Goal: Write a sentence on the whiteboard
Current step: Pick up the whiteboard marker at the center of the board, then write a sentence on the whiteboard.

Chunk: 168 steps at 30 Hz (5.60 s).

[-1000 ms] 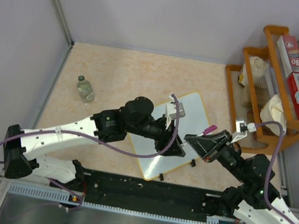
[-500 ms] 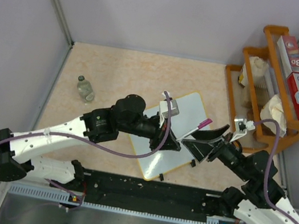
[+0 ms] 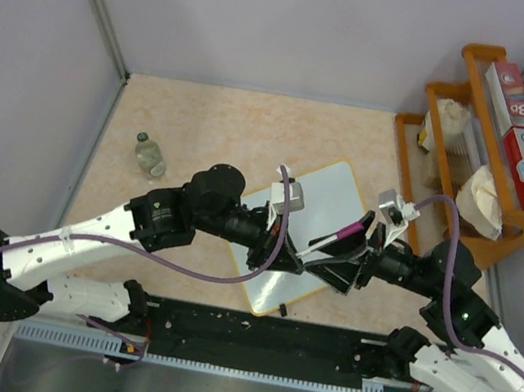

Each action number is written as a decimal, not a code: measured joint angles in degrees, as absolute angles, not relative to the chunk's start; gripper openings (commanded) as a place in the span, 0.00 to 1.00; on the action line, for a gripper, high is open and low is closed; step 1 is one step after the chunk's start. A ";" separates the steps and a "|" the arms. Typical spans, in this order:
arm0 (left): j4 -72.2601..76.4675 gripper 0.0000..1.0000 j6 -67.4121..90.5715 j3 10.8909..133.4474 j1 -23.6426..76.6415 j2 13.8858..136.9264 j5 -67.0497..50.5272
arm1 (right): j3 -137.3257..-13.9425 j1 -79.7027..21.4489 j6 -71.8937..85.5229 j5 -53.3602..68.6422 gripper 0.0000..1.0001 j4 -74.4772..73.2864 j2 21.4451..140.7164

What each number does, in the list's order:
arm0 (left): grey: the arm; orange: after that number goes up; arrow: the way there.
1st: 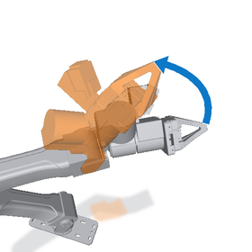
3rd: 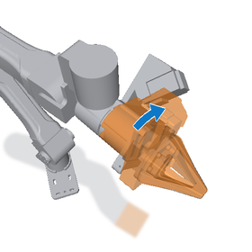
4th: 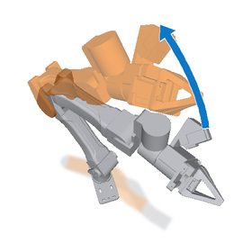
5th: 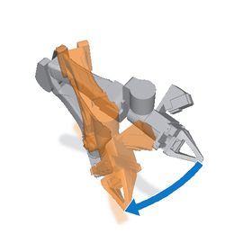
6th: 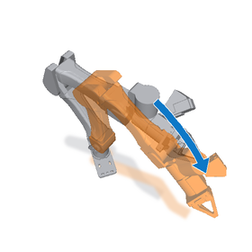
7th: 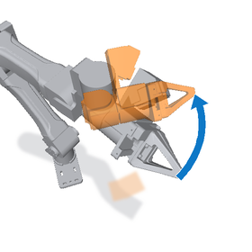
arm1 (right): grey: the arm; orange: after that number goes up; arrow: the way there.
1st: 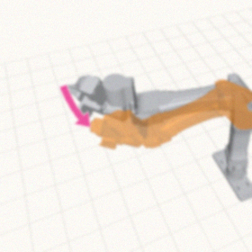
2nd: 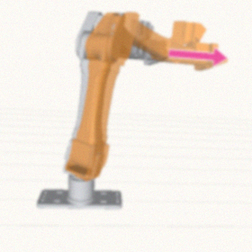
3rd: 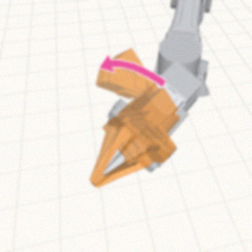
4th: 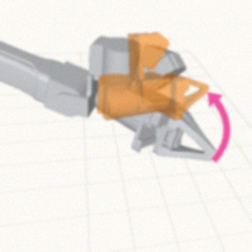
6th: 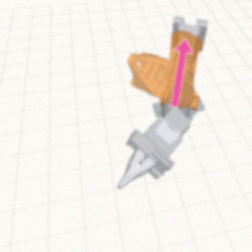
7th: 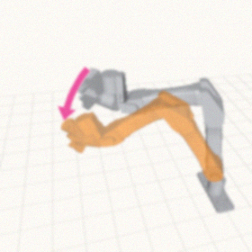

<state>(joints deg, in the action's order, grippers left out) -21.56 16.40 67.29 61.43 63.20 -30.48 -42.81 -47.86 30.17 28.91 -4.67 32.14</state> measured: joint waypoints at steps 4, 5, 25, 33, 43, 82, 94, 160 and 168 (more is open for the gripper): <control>-21.58 0.00 16.34 67.29 61.43 63.20 -32.21 | -42.81 -47.86 30.22 31.00 0.48 -3.92 32.64; -21.58 0.00 16.34 67.29 61.43 63.20 -32.56 | -42.78 -47.86 30.55 31.29 0.47 -3.66 32.69; -21.47 0.00 16.34 67.22 61.43 63.20 -34.11 | -39.72 -47.86 36.56 31.62 0.24 3.88 33.43; -21.54 0.00 16.29 66.85 61.43 63.11 -34.61 | -39.72 -47.86 37.74 31.22 0.05 3.92 33.12; -22.13 0.59 15.99 66.83 61.36 62.85 -34.17 | -39.62 -47.86 37.63 31.11 0.00 4.05 33.56; -9.69 0.75 32.47 25.28 24.99 41.65 -24.45 | -28.84 -22.33 42.83 35.24 0.00 12.80 41.01; 3.73 0.00 34.33 24.25 24.08 47.92 -34.20 | -28.84 -22.33 43.44 37.21 0.00 13.93 41.08; -13.74 0.69 29.50 27.57 21.43 46.04 -23.92 | -32.42 -35.59 24.01 21.39 0.00 11.97 46.48; -13.54 0.88 29.67 24.73 21.41 37.87 -18.00 | -32.42 -35.62 24.01 20.67 0.00 11.97 44.64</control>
